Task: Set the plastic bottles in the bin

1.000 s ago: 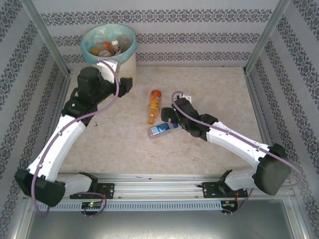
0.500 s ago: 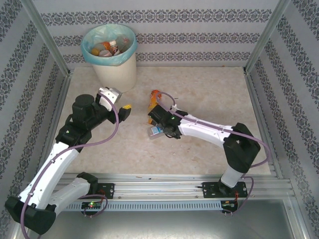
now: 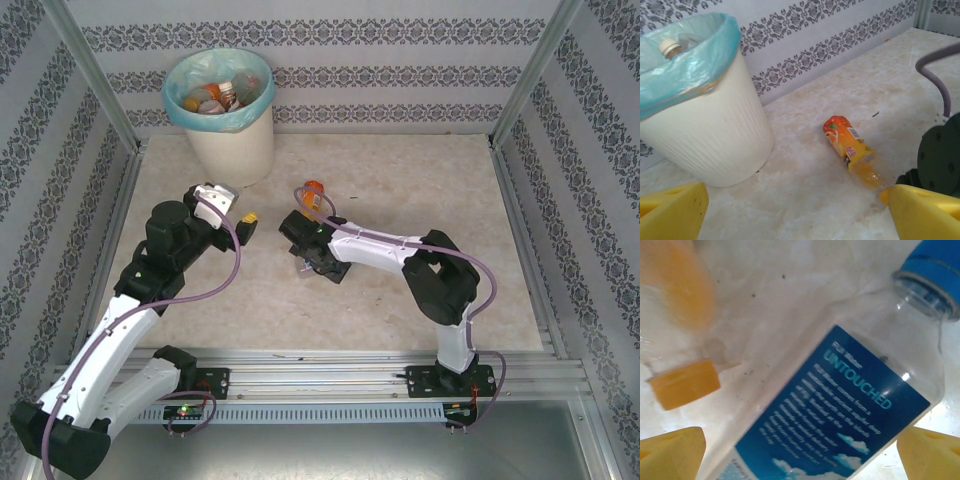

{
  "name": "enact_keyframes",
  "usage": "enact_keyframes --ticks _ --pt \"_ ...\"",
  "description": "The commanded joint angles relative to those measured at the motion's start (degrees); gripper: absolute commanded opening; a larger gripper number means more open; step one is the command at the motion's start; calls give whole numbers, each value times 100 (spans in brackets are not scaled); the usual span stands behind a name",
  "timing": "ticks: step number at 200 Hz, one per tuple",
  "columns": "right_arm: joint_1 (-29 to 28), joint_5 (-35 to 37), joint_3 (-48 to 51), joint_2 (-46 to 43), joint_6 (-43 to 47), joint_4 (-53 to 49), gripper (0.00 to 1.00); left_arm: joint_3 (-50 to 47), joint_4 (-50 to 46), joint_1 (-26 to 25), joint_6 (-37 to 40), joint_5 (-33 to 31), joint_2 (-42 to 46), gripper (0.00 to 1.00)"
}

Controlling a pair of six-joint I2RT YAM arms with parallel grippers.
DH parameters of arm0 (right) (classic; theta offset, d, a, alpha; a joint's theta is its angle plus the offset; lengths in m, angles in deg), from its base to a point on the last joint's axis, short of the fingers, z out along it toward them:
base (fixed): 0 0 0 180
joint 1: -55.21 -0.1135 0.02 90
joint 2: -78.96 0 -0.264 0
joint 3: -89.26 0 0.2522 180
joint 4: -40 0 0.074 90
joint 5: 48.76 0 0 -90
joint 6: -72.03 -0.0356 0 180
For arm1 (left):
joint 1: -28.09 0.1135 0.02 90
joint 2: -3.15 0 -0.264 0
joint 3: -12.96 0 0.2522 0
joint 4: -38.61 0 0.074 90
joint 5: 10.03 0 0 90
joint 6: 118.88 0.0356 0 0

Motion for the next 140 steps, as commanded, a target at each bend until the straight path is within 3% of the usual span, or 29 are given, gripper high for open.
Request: enact_keyframes --ticks 1,53,80,140 --pt "-14 -204 174 -29 -276 -258 97 -78 326 -57 112 -271 129 95" --pt "5 26 920 -756 -364 -169 77 -54 375 -53 62 -412 74 95" --pt "76 131 1127 -893 49 55 64 -31 362 -50 52 -424 38 95" --pt "192 -36 1043 -875 1016 81 55 9 363 -40 -53 -462 -19 95"
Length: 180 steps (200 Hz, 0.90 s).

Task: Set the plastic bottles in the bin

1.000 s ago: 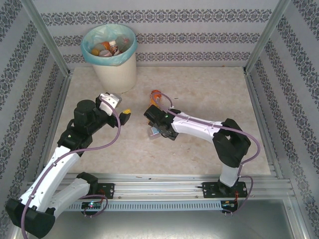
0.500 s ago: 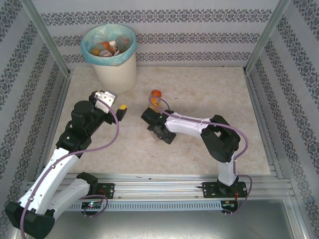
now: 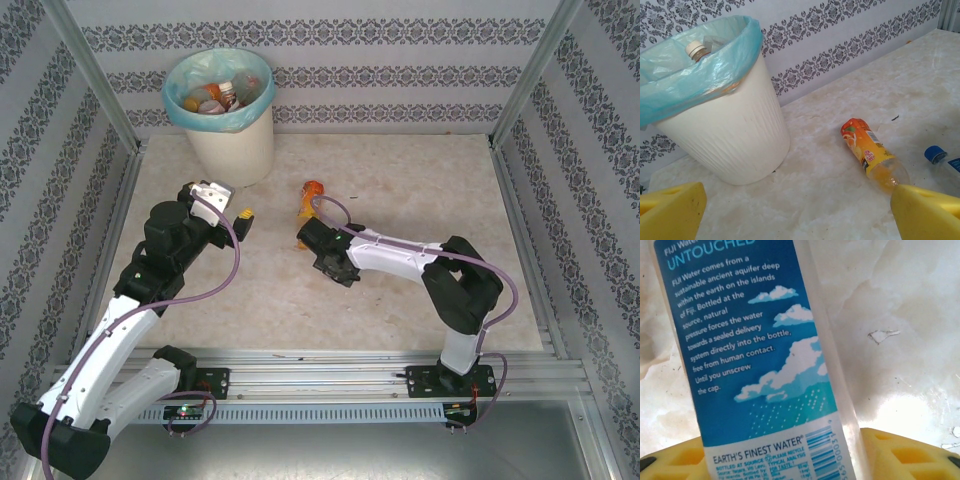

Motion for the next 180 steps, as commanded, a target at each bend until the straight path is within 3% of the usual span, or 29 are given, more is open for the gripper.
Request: enact_keyframes --ticks 1,42,70,90,122,180 --pt "15 50 12 -109 476 5 55 19 255 -39 -74 -79 -9 95" --pt "-166 645 237 -870 1193 189 56 692 -223 -6 -929 -75 -383 93" --pt "-341 858 747 -1723 2246 963 58 1543 -882 80 -1908 660 -951 92" --pt "-347 400 1343 -2356 3101 1985 58 1896 -902 99 -2630 1315 -1323 90" --pt "-339 -904 2246 -3248 4210 3780 57 2077 -392 103 -3587 2144 -1753 83" --pt "-339 -1283 2581 -3954 4798 4484 54 2538 -511 101 -4384 3288 -2256 78"
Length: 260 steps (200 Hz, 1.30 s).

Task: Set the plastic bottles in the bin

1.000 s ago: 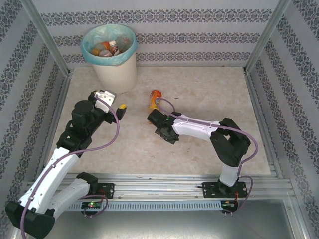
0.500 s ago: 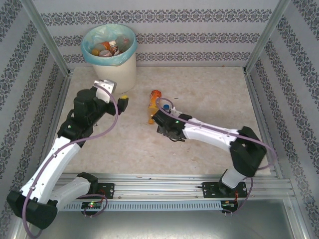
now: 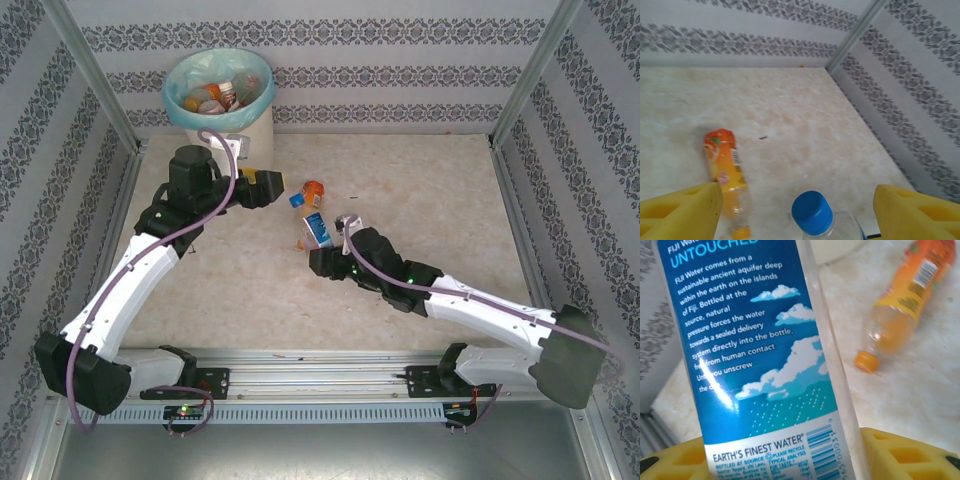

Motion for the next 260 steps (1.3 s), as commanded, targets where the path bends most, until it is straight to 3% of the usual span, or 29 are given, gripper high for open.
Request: enact_keyframes --ticks 1,37,114,180,210,236,260 --pt "-11 -324 52 -216 528 730 54 340 31 47 -616 850 -56 78" --pt "-14 -421 46 -277 634 1051 53 191 415 47 -1008 1391 -55 73" --pt "-15 -563 104 -358 643 1474 53 194 366 51 -1007 1650 -169 61" --pt "-11 -501 149 -420 709 1470 54 194 584 50 -1008 1727 -157 26" --pt "-13 -227 149 -461 678 1392 80 203 822 52 -1043 1470 -83 11" --pt "-15 403 181 -564 644 1183 97 348 965 52 -870 806 19 0" --pt "-14 903 334 -730 639 1118 98 1054 617 127 -312 139 -80 0"
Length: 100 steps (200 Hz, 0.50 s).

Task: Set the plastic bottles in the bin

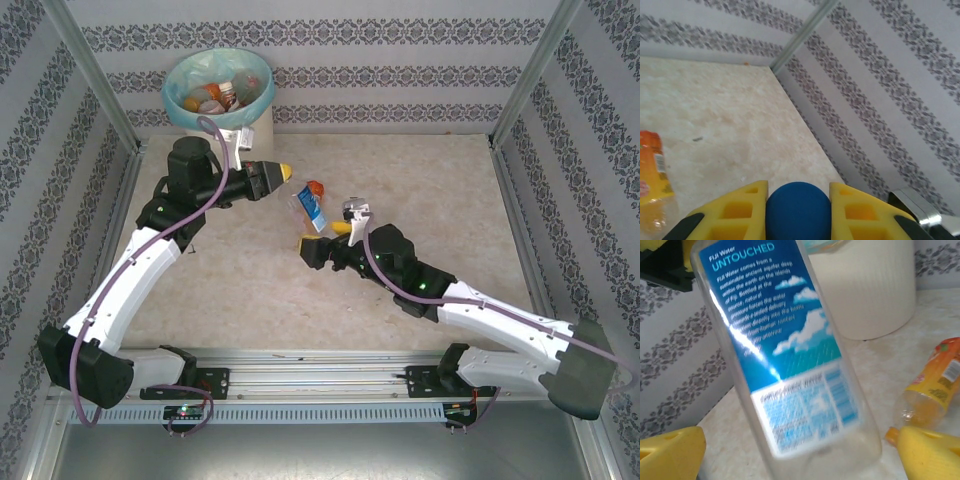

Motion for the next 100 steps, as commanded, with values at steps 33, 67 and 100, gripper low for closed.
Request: enact_keyframes --ticks 33,67,100 --pt "-13 1057 312 -328 64 -99 98 2146 -584 312 1773 -2142 -530 0" --pt "-15 1087 260 -272 60 -168 98 2942 -447 992 1886 -3067 -1303 0" --pt "-14 1089 186 -274 125 -218 98 4250 -591 1370 2511 -3803 -2334 0"
